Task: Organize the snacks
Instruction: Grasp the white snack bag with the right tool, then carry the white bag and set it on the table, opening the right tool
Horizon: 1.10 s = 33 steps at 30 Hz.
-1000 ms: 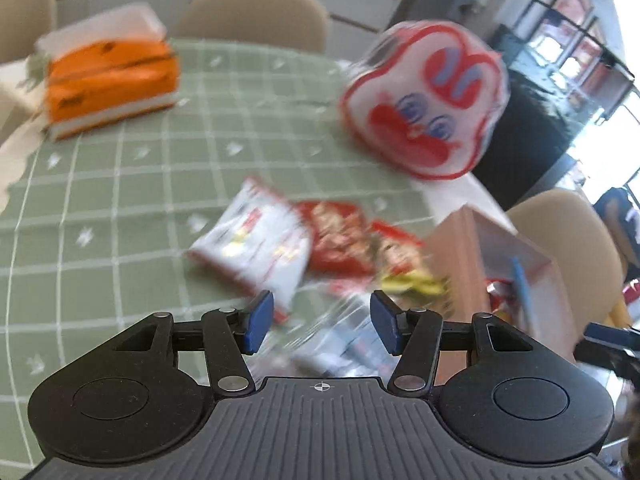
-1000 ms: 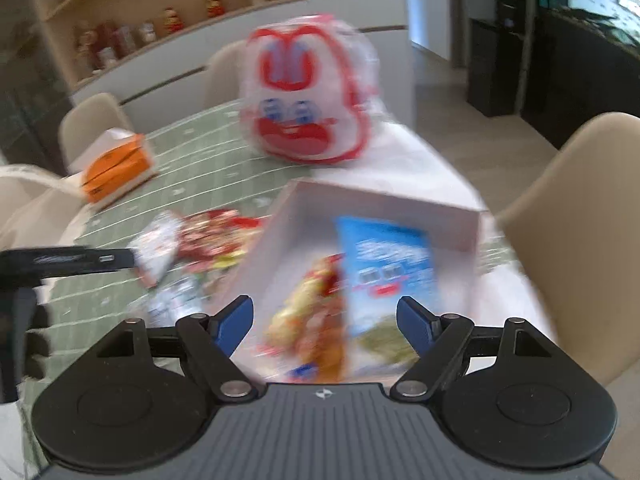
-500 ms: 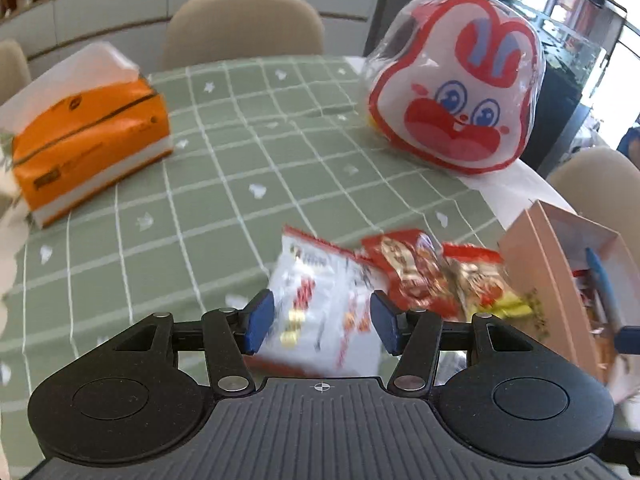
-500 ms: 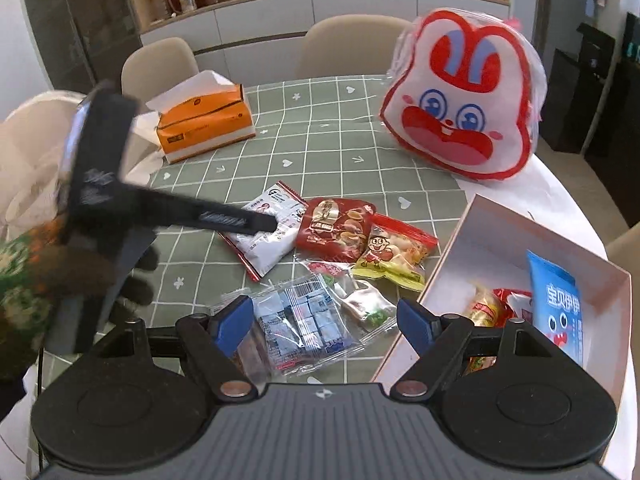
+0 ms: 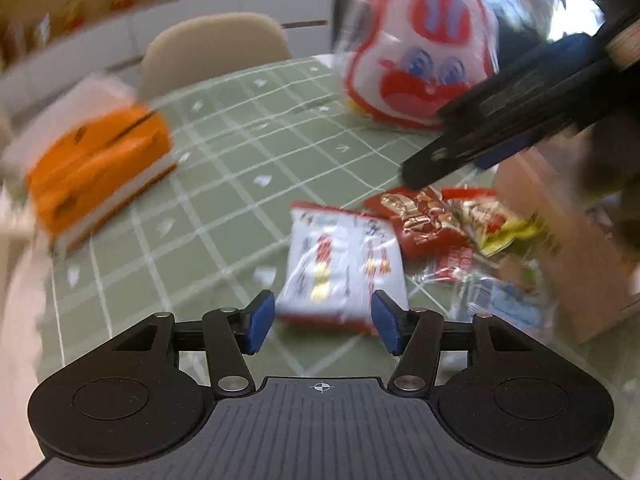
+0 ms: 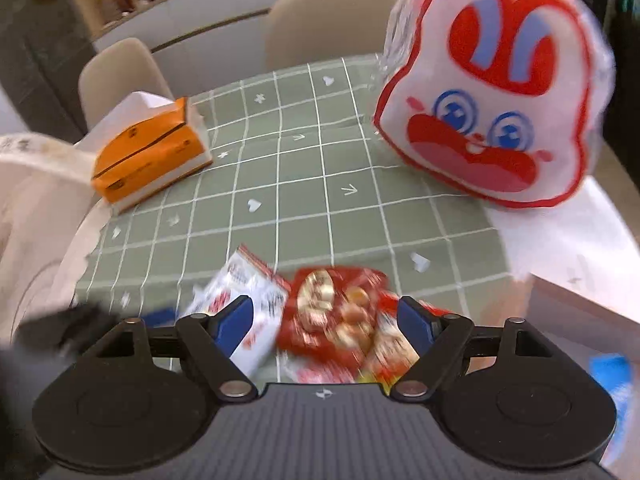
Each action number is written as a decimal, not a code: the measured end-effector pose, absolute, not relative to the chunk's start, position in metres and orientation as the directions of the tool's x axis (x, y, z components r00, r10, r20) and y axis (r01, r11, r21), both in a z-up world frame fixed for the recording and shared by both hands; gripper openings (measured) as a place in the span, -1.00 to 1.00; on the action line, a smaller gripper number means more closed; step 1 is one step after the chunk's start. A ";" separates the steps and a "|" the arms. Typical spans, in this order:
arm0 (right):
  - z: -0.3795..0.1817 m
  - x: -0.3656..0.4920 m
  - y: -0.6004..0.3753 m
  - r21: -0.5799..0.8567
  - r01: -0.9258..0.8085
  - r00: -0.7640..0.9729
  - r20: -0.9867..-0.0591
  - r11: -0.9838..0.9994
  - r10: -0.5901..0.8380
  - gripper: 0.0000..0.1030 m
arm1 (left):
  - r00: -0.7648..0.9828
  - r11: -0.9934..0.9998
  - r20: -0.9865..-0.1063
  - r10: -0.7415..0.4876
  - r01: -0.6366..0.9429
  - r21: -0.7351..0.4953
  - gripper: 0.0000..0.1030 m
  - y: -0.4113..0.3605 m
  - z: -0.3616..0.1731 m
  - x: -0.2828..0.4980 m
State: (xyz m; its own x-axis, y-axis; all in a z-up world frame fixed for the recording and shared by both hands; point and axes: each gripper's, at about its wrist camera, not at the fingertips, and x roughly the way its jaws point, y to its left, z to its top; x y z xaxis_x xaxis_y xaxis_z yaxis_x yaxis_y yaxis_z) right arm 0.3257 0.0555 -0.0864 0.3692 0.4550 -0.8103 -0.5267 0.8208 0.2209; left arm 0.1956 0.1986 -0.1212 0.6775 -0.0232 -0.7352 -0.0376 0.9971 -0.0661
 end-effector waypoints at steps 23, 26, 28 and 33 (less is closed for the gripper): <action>-0.130 0.279 0.145 0.152 -0.324 0.398 -0.873 0.934 0.280 0.50 | 0.692 0.866 -0.721 -0.019 -0.349 -0.357 0.13 0.241 -0.112 0.047; -0.127 0.270 0.139 0.158 -0.378 0.377 -0.874 0.912 0.308 0.49 | 0.690 0.849 -0.723 -0.006 -0.378 -0.368 0.13 0.245 -0.115 0.032; -0.123 0.259 0.131 0.172 -0.412 0.362 -0.870 0.895 0.334 0.48 | 0.685 0.839 -0.728 0.001 -0.397 -0.372 0.13 0.248 -0.117 0.025; -0.096 0.207 0.104 0.201 -0.531 0.345 -0.836 0.823 0.427 0.47 | 0.678 0.822 -0.735 0.001 -0.419 -0.386 0.13 0.249 -0.120 0.015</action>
